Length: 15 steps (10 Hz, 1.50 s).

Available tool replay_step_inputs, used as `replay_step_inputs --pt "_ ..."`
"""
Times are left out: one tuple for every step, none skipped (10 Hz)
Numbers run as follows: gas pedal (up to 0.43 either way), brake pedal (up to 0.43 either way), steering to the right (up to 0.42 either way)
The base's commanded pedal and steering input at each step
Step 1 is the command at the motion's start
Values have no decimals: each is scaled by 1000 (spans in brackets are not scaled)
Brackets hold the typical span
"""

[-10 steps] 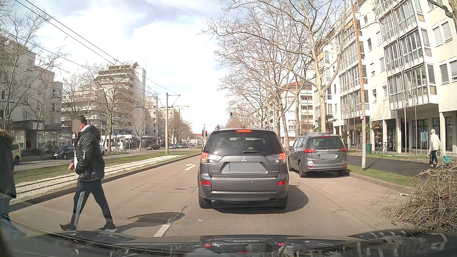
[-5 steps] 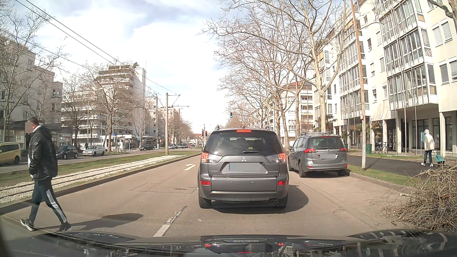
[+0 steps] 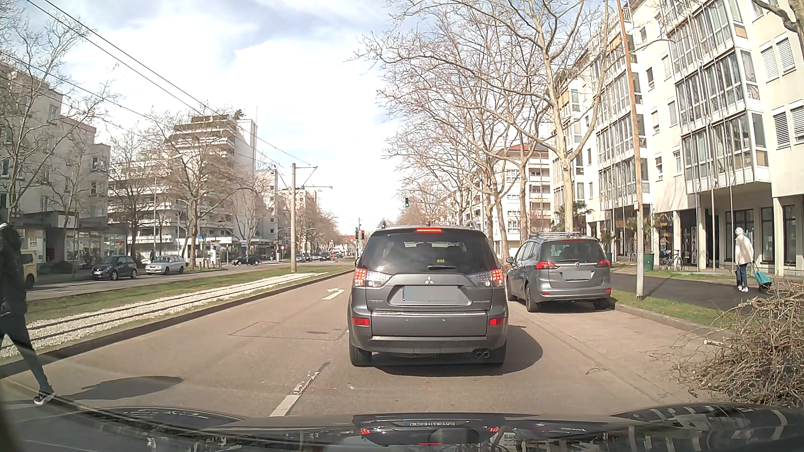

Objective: Follow the waypoints while adhering to traffic rules and regulations

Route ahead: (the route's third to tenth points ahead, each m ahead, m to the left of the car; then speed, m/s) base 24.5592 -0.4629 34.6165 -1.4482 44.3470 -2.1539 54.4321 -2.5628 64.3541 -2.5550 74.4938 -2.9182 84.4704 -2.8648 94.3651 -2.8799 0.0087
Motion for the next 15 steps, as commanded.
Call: replay_step_inputs --pt "0 256 5" --pt "0 256 5" --pt "0 256 5" --pt "0 256 5" --pt "0 262 5" --pt "0 262 5" --pt "0 262 5" --pt "0 262 5" --pt "0 262 5" --pt "0 262 5" --pt "0 262 5" --pt "0 262 5" --pt "0 256 5" --pt "0 262 5" --pt "0 262 5"
